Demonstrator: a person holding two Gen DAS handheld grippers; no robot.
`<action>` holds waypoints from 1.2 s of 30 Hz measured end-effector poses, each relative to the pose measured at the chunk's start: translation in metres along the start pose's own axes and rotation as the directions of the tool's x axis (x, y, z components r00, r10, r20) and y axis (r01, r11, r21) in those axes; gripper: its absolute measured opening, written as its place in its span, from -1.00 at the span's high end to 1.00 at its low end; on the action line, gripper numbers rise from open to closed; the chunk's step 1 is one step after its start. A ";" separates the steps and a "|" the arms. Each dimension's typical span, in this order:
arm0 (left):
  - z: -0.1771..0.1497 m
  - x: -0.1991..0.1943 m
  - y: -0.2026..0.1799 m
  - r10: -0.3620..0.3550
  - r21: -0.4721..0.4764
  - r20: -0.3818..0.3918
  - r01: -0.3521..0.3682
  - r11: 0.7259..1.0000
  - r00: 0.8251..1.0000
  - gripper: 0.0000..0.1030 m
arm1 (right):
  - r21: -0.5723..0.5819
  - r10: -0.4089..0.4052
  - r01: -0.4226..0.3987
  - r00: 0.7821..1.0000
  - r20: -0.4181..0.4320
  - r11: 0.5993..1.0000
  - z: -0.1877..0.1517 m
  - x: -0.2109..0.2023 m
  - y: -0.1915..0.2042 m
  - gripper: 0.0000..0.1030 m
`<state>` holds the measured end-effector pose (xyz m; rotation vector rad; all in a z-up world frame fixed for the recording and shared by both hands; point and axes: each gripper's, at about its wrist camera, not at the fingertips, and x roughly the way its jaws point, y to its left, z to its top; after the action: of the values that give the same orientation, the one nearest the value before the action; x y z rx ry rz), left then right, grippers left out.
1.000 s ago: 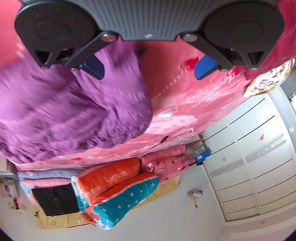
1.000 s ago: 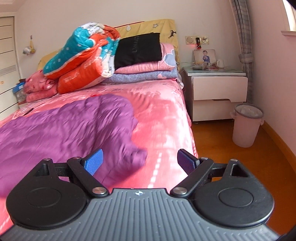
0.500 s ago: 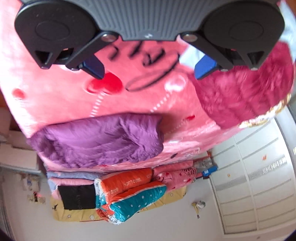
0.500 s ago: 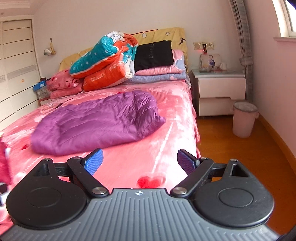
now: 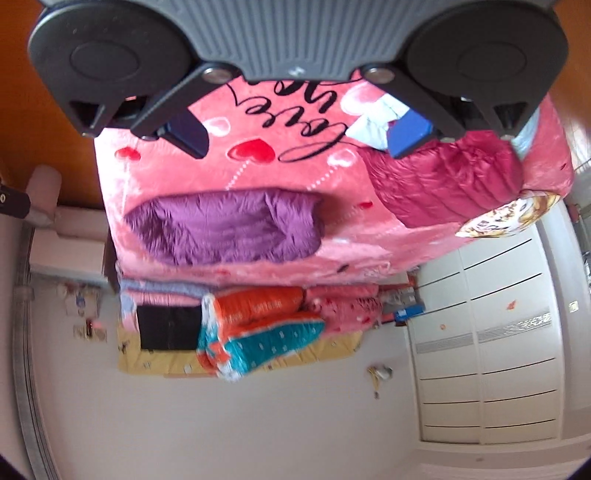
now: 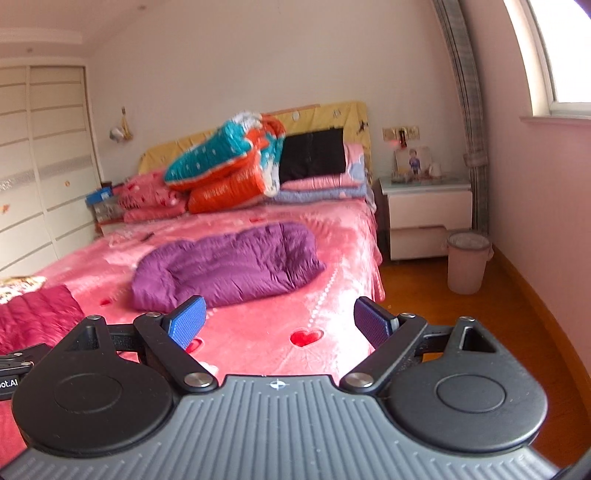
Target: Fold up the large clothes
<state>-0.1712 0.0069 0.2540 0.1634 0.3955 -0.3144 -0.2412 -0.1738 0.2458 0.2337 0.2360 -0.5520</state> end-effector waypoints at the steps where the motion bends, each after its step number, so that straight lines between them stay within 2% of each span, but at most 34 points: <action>1: 0.001 -0.006 0.004 0.002 -0.018 0.005 -0.002 1.000 1.000 -0.99 | -0.001 0.008 -0.008 1.000 0.013 1.000 0.003 -0.009 0.003 -1.00; 9: 0.010 -0.032 0.016 0.074 -0.066 0.040 -0.071 0.995 0.997 -0.99 | -0.027 0.040 -0.038 0.996 0.077 0.999 0.015 -0.061 0.017 -1.00; 17: 0.012 -0.045 0.009 0.078 -0.053 0.087 -0.073 0.996 0.993 -0.99 | -0.015 0.046 -0.044 0.991 0.129 0.999 0.018 -0.068 0.015 -1.00; 21: 0.009 -0.048 0.010 0.060 -0.076 0.089 -0.053 0.996 0.994 -0.99 | -0.022 0.051 -0.049 0.991 0.127 0.999 0.015 -0.067 0.018 -1.00; 25: 0.005 -0.046 0.012 0.055 -0.087 0.078 -0.048 0.995 0.995 -0.99 | -0.017 0.050 -0.049 0.995 0.089 0.999 0.010 -0.060 0.017 -1.00; 36: -0.013 -0.038 0.001 0.026 -0.062 0.027 -0.024 0.998 0.999 -0.99 | -0.032 0.032 -0.030 0.998 0.050 0.999 -0.001 -0.058 0.014 -1.00</action>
<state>-0.2085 0.0206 0.2574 0.1037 0.3753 -0.2789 -0.2818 -0.1335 0.2639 0.1922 0.1921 -0.5224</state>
